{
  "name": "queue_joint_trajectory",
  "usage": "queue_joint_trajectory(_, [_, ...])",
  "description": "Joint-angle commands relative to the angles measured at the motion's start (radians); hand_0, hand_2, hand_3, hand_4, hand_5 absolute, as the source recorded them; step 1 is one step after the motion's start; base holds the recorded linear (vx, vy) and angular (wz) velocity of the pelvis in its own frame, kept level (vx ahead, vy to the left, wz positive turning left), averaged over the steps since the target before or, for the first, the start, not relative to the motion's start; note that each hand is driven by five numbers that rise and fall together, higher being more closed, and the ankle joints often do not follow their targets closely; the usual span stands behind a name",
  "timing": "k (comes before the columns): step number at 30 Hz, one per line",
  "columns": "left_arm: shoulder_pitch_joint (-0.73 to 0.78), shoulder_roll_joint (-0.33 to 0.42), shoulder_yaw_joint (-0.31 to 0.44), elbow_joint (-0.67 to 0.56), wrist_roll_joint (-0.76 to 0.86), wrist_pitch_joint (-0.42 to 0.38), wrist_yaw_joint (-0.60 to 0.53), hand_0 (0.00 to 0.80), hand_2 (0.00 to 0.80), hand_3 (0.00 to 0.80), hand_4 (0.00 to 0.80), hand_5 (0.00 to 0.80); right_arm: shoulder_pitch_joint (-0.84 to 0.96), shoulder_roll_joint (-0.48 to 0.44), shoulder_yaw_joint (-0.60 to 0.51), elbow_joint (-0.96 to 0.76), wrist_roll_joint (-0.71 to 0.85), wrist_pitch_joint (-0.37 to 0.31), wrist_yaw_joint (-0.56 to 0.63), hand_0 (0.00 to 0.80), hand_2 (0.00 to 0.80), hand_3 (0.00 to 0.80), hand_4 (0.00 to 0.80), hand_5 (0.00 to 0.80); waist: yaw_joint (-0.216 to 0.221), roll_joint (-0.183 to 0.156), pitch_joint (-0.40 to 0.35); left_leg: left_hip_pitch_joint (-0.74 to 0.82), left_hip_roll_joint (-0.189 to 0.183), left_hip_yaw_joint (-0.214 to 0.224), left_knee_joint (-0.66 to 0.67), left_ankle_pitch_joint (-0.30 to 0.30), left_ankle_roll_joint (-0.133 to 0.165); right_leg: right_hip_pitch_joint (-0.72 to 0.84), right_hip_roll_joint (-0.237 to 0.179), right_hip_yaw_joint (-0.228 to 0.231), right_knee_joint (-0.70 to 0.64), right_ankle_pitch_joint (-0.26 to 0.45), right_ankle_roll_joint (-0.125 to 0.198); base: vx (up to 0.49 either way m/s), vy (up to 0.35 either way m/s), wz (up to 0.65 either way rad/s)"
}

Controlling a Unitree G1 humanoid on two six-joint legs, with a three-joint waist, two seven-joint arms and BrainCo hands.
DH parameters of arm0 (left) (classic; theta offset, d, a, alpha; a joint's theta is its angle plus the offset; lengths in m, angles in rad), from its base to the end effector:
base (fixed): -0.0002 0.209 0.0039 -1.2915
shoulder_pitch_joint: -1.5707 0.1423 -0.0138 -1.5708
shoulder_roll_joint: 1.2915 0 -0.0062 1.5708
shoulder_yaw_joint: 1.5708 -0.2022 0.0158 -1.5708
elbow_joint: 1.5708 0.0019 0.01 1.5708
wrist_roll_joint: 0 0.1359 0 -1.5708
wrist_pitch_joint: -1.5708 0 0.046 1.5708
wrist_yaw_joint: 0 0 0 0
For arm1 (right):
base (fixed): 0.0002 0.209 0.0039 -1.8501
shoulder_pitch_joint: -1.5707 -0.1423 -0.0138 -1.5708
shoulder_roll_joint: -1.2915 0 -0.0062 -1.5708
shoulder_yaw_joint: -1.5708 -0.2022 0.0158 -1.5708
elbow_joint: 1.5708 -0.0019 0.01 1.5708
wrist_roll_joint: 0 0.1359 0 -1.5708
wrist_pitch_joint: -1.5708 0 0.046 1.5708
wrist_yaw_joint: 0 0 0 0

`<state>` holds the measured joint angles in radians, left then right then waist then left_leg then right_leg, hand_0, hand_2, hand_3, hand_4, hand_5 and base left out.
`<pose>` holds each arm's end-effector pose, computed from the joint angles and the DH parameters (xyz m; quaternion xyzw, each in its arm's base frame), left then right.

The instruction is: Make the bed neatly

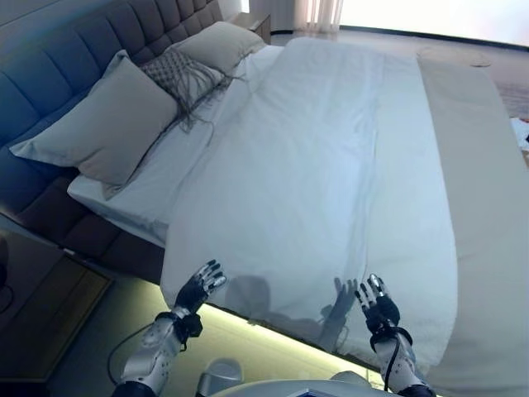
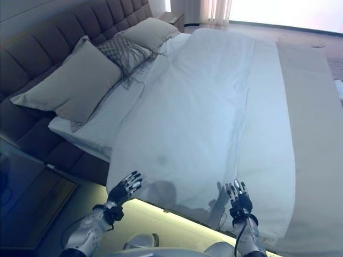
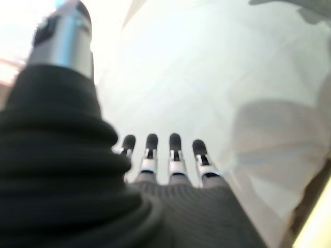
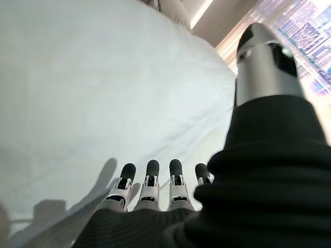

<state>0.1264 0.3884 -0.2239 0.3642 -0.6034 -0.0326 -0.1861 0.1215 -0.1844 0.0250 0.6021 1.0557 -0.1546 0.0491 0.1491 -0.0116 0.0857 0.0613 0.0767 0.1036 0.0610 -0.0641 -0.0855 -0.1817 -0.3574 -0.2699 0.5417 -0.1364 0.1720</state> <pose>0.1445 0.2210 -0.0511 -0.1117 0.2428 -0.0771 0.9605 0.1252 -0.2123 -0.0847 0.3823 0.2161 -0.2085 0.8739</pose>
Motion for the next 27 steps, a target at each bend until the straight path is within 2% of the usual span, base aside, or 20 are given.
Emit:
queue_joint_trajectory(1, [-0.058,-0.001,0.010,-0.088,-0.022,-0.016,0.020,0.000,0.000,0.000,0.000,0.000,-0.029,-0.011,-0.025,-0.013,0.044,-0.070,0.034,0.000,0.000,0.000,0.000,0.000,-0.007,-0.029,0.001,-0.020,-0.131,-0.003,-0.005,0.027,0.138,0.078,0.162,-0.065,-0.325,0.272,0.001,0.013,-0.129,-0.22])
queue_joint_trajectory(3, [-0.070,-0.023,0.012,-0.067,-0.048,0.000,0.025,0.000,0.000,0.000,0.000,0.000,-0.030,-0.011,-0.021,0.001,0.049,-0.078,0.044,0.000,0.000,0.000,0.000,0.000,-0.008,-0.032,-0.011,-0.021,-0.128,0.013,-0.011,0.038,0.136,0.113,0.178,-0.064,-0.370,0.258,-0.013,-0.006,-0.109,-0.01])
queue_joint_trajectory(4, [-0.067,-0.035,0.021,-0.062,-0.054,0.013,0.013,0.000,0.000,0.000,0.000,0.000,-0.028,-0.011,-0.019,0.000,0.055,-0.085,0.047,0.000,0.000,0.000,0.000,0.000,-0.003,-0.033,-0.016,-0.024,-0.127,0.023,-0.006,0.038,0.134,0.130,0.185,-0.080,-0.383,0.241,-0.020,-0.011,-0.096,0.18])
queue_joint_trajectory(5, [-0.058,-0.046,0.032,-0.057,-0.037,0.019,-0.005,0.000,0.000,0.000,0.000,0.000,-0.022,-0.006,-0.022,-0.002,0.057,-0.084,0.047,0.000,0.000,0.000,0.000,0.000,-0.001,-0.036,-0.022,-0.033,-0.131,0.035,0.019,0.026,0.132,0.146,0.191,-0.080,-0.400,0.226,-0.026,-0.010,-0.097,0.14])
queue_joint_trajectory(7, [-0.046,-0.060,0.033,-0.057,-0.030,0.020,-0.024,0.000,0.000,0.000,0.000,0.000,-0.011,-0.006,-0.031,-0.009,0.051,-0.075,0.040,0.000,0.000,0.000,0.000,0.000,-0.008,-0.043,-0.018,-0.063,-0.133,0.072,0.130,-0.018,0.132,0.135,0.172,-0.092,-0.374,0.209,-0.036,-0.019,-0.079,0.00])
queue_joint_trajectory(8, [-0.038,-0.063,0.033,-0.065,-0.035,0.029,-0.031,0.000,0.000,0.000,0.000,0.000,-0.002,-0.009,-0.035,-0.019,0.042,-0.071,0.032,0.000,0.000,0.000,0.000,0.000,-0.012,-0.044,-0.011,-0.092,-0.114,0.087,0.207,-0.019,0.119,0.144,0.169,-0.101,-0.370,0.186,-0.053,-0.036,-0.058,0.09])
queue_joint_trajectory(9, [-0.027,-0.071,0.031,-0.075,-0.041,0.038,-0.034,0.000,0.000,0.000,0.000,0.000,0.004,-0.016,-0.035,-0.032,0.037,-0.063,0.011,0.000,0.000,0.000,0.000,0.000,-0.015,-0.043,0.003,-0.132,-0.079,0.094,0.293,0.006,0.092,0.160,0.167,-0.107,-0.370,0.167,-0.071,-0.036,-0.028,0.09])
queue_joint_trajectory(11, [-0.006,-0.088,0.022,-0.086,-0.046,0.011,-0.025,0.000,0.000,0.000,0.000,0.000,0.003,-0.038,-0.023,-0.052,0.060,-0.055,0.030,0.000,0.000,0.000,0.000,0.000,-0.024,-0.036,0.025,-0.182,-0.016,0.062,0.361,0.086,0.047,0.174,0.170,-0.097,-0.384,0.165,-0.089,-0.028,0.080,-0.05])
queue_joint_trajectory(15, [0.014,-0.092,0.020,-0.087,-0.073,-0.032,-0.022,0.000,0.000,0.000,0.000,0.000,-0.011,-0.055,-0.021,-0.048,0.071,-0.046,0.031,0.000,0.000,0.000,0.000,0.000,-0.037,-0.014,0.019,-0.145,0.079,0.004,0.229,0.167,0.011,0.160,0.165,-0.036,-0.383,0.146,-0.091,0.019,0.228,-0.44])
queue_joint_trajectory(18, [0.015,-0.100,0.007,-0.093,-0.048,-0.030,-0.046,0.000,0.000,0.000,0.000,0.000,-0.018,-0.065,-0.027,-0.044,0.089,-0.052,0.022,0.000,0.000,0.000,0.000,0.000,-0.048,0.017,0.003,-0.083,0.173,-0.015,0.094,0.239,-0.037,0.139,0.148,-0.016,-0.356,0.124,-0.088,0.064,0.364,-0.25])
queue_joint_trajectory(21, [0.013,-0.104,-0.001,-0.093,-0.020,-0.024,-0.063,0.000,0.000,0.000,0.000,0.000,-0.009,-0.061,-0.030,-0.068,0.086,-0.051,0.020,0.000,0.000,0.000,0.000,0.000,-0.062,0.043,0.002,-0.035,0.234,-0.024,0.014,0.259,-0.075,0.102,0.093,0.005,-0.282,0.106,-0.065,0.121,0.453,-0.05])
queue_joint_trajectory(22, [0.015,-0.104,0.001,-0.096,-0.016,-0.020,-0.068,0.000,0.000,0.000,0.000,0.000,-0.006,-0.058,-0.029,-0.079,0.078,-0.047,0.015,0.000,0.000,0.000,0.000,0.000,-0.065,0.050,0.005,-0.020,0.242,-0.032,-0.008,0.255,-0.083,0.088,0.069,0.017,-0.253,0.101,-0.051,0.164,0.540,0.08])
queue_joint_trajectory(24, [0.014,-0.102,-0.003,-0.093,-0.016,-0.021,-0.076,0.000,0.000,0.000,0.000,0.000,-0.009,-0.049,-0.025,-0.100,0.063,-0.039,0.005,0.000,0.000,0.000,0.000,0.000,-0.071,0.061,0.014,-0.001,0.236,-0.038,-0.046,0.226,-0.089,0.064,0.014,0.040,-0.207,0.102,-0.014,0.157,0.596,0.17])
queue_joint_trajectory(26, [-0.001,-0.101,-0.018,-0.099,-0.029,-0.020,-0.081,0.000,0.000,0.000,0.000,0.000,-0.013,-0.046,-0.031,-0.132,0.046,-0.029,-0.011,0.000,0.000,0.000,0.000,0.000,-0.078,0.066,0.027,-0.006,0.197,-0.030,-0.048,0.172,-0.083,0.030,-0.067,0.068,-0.169,0.117,0.026,0.096,0.756,0.06])
queue_joint_trajectory(27, [-0.015,-0.101,-0.036,-0.106,-0.033,-0.027,-0.082,0.000,0.000,0.000,0.000,0.000,-0.021,-0.054,-0.035,-0.148,0.043,-0.023,-0.019,0.000,0.000,0.000,0.000,0.000,-0.084,0.073,0.035,-0.015,0.168,-0.025,-0.036,0.138,-0.077,0.012,-0.124,0.085,-0.164,0.146,0.046,0.079,0.866,0.09])
